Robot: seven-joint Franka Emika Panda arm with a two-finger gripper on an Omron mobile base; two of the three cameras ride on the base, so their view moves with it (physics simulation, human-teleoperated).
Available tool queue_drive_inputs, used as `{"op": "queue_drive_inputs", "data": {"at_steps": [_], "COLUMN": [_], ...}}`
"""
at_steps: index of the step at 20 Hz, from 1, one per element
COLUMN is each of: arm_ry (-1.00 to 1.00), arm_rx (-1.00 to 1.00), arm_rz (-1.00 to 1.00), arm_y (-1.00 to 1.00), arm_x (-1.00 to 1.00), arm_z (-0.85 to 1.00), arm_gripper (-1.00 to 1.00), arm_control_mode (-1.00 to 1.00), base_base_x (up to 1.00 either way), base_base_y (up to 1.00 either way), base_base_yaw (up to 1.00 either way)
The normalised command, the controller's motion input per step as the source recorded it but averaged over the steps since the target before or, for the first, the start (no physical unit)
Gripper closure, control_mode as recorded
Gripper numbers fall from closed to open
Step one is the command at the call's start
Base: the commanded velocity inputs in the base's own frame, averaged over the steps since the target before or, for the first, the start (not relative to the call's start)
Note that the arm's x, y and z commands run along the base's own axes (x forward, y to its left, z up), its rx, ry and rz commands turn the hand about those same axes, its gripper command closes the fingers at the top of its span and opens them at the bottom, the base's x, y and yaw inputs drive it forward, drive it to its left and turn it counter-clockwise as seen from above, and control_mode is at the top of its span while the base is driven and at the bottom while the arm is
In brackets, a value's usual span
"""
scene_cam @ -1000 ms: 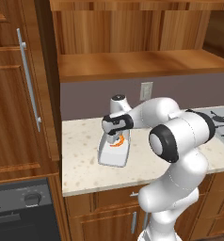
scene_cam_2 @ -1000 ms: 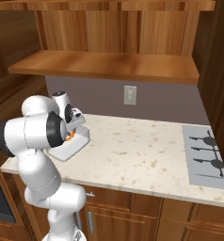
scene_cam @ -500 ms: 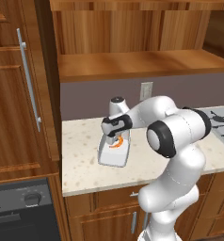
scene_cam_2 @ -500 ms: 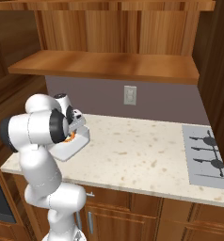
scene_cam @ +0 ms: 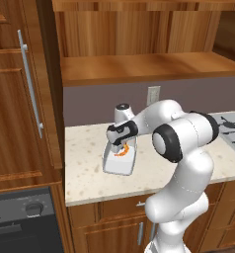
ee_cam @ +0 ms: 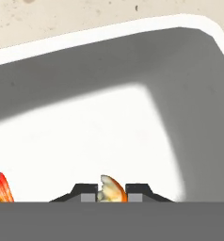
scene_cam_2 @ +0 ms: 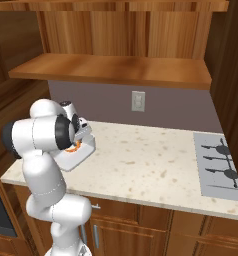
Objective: Retrieve the tupperware from the cabinet, then place the raw meat into the tupperware to avoid contamination.
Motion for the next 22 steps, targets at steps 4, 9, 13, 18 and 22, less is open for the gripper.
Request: {"op": "queue_drive_inputs", "data": {"at_steps": [4,9,13,18,22], "arm_ry": [0.0,0.0,0.0,0.0,0.0], "arm_rx": [0.0,0.0,0.0,0.0,0.0], "arm_rz": [0.0,0.0,0.0,0.0,0.0], "arm_y": [0.0,0.0,0.0,0.0,0.01], "arm_x": [0.05,0.01,0.0,0.0,0.0], "arm_z": [-0.04,0.0,0.03,0.05,0.16], "arm_gripper": [-1.0,-1.0,-1.0,-1.0,-1.0], "arm_control_mode": [-1.0,-1.0,-1.0,-1.0,-1.0], "base_base_x": [0.0,0.0,0.0,0.0,0.0], "base_base_y": [0.0,0.0,0.0,0.0,0.0], "base_base_yaw": [0.0,0.0,0.0,0.0,0.0]}}
